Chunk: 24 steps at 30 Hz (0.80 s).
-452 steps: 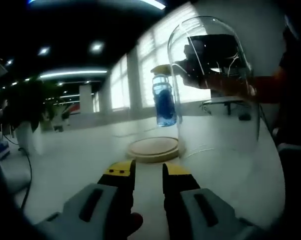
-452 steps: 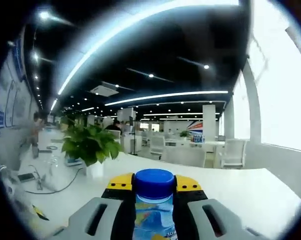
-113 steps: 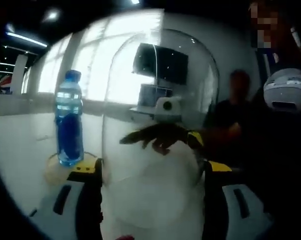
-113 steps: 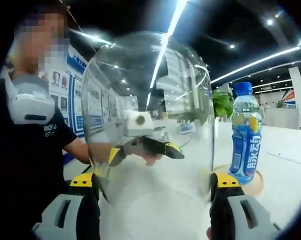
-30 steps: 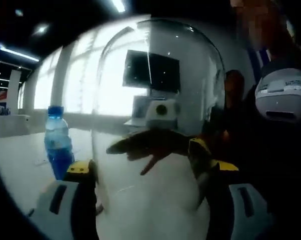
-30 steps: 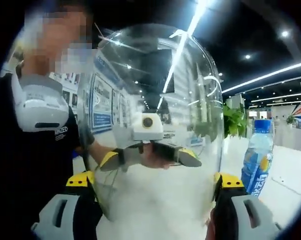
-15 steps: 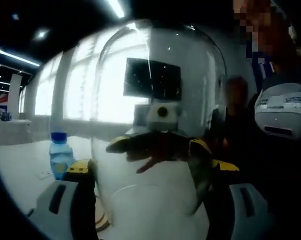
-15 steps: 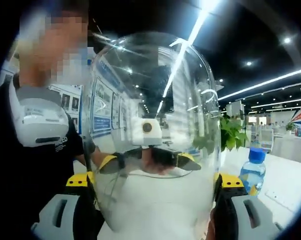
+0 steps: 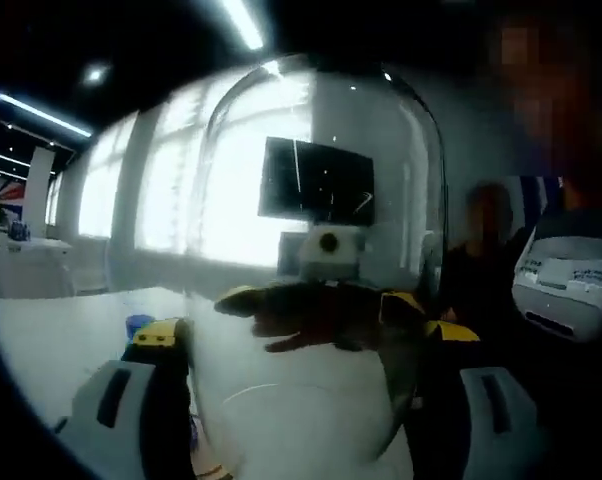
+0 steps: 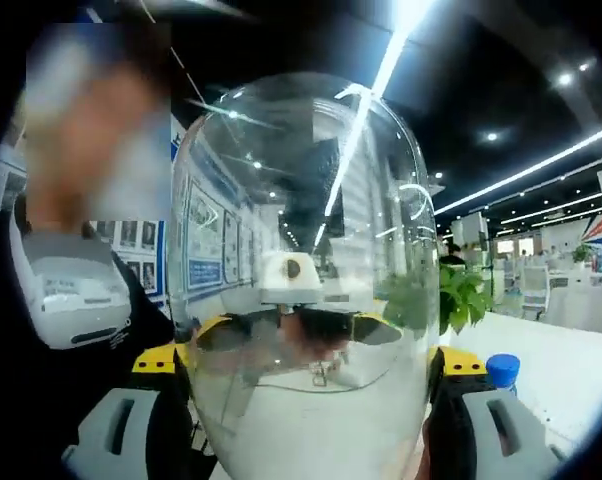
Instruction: Open the cover put in the Mizone put the cover back on
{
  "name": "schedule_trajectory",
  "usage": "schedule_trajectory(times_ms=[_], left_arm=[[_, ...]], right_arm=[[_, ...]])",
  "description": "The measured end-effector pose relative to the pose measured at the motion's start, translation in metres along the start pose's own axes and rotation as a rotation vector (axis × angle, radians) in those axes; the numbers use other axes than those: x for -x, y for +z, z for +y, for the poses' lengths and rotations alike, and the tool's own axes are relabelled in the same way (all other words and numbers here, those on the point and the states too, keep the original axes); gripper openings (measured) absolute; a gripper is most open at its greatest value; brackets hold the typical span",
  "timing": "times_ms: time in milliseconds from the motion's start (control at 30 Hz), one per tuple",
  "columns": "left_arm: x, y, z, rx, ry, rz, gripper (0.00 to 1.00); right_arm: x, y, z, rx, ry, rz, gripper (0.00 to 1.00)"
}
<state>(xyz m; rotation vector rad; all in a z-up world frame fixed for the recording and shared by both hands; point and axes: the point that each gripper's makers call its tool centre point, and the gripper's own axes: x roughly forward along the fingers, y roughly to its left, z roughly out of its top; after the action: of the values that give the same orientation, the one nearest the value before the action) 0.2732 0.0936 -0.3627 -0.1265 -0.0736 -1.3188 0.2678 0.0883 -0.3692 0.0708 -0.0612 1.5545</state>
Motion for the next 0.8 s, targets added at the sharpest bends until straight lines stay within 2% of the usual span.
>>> schedule_trajectory(times_ms=[100, 367, 600, 800], left_arm=[[-0.003, 0.012, 0.003, -0.014, 0.001, -0.005, 0.82], [-0.010, 0.034, 0.019, -0.053, -0.003, 0.004, 0.82], [-0.017, 0.062, 0.039, -0.061, -0.009, -0.028, 0.82], [-0.026, 0.075, 0.055, -0.081, -0.014, -0.032, 0.82]], right_arm=[[-0.003, 0.014, -0.004, 0.011, 0.002, -0.010, 0.90], [-0.006, 0.036, -0.017, 0.051, 0.006, 0.011, 0.90], [-0.007, 0.062, -0.040, 0.061, -0.002, -0.015, 0.90], [-0.009, 0.077, -0.059, 0.083, -0.006, -0.013, 0.90]])
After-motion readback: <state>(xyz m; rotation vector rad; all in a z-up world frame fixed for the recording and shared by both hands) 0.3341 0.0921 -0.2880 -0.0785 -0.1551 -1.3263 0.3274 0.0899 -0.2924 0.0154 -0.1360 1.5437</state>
